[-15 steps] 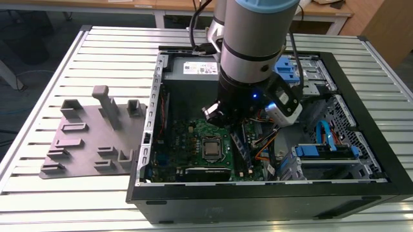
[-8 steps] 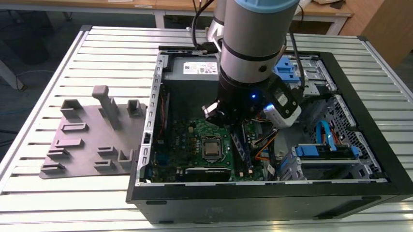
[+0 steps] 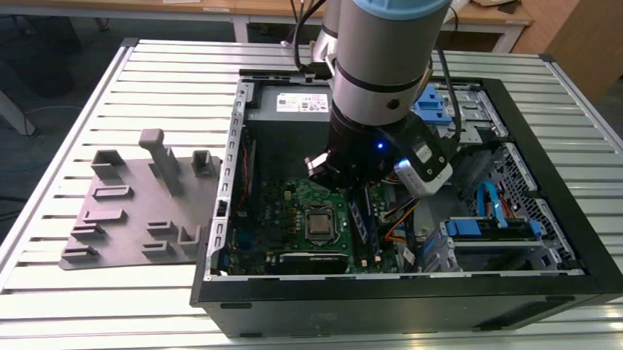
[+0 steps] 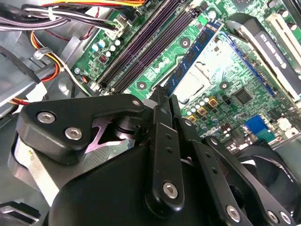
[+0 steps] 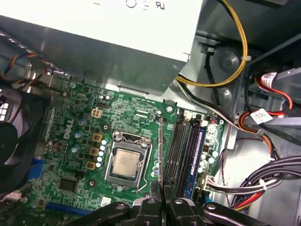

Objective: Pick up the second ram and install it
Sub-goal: 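Insert the second ram into the second slot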

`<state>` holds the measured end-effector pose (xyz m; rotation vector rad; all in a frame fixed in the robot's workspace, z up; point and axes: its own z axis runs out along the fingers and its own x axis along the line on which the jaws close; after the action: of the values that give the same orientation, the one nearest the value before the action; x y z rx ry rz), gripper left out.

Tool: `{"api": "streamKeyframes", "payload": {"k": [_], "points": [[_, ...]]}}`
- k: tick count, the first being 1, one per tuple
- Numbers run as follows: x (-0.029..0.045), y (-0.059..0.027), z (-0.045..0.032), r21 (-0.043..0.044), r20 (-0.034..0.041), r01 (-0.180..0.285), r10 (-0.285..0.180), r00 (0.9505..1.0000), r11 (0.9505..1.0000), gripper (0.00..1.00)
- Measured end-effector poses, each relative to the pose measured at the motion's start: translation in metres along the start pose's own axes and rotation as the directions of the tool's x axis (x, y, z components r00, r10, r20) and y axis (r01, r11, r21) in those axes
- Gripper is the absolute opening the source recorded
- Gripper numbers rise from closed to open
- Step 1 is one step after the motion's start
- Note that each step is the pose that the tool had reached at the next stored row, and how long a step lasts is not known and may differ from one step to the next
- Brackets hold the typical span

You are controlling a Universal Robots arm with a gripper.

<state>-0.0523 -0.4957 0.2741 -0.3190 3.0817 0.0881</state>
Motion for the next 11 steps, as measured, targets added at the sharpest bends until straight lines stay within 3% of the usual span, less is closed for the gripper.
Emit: {"api": "streamKeyframes", "payload": {"k": [11], "points": [[0.0000,0.0000,0.0001,0.0035,0.0040,-0.075,0.075,0.9972,0.9972,0.11]]}}
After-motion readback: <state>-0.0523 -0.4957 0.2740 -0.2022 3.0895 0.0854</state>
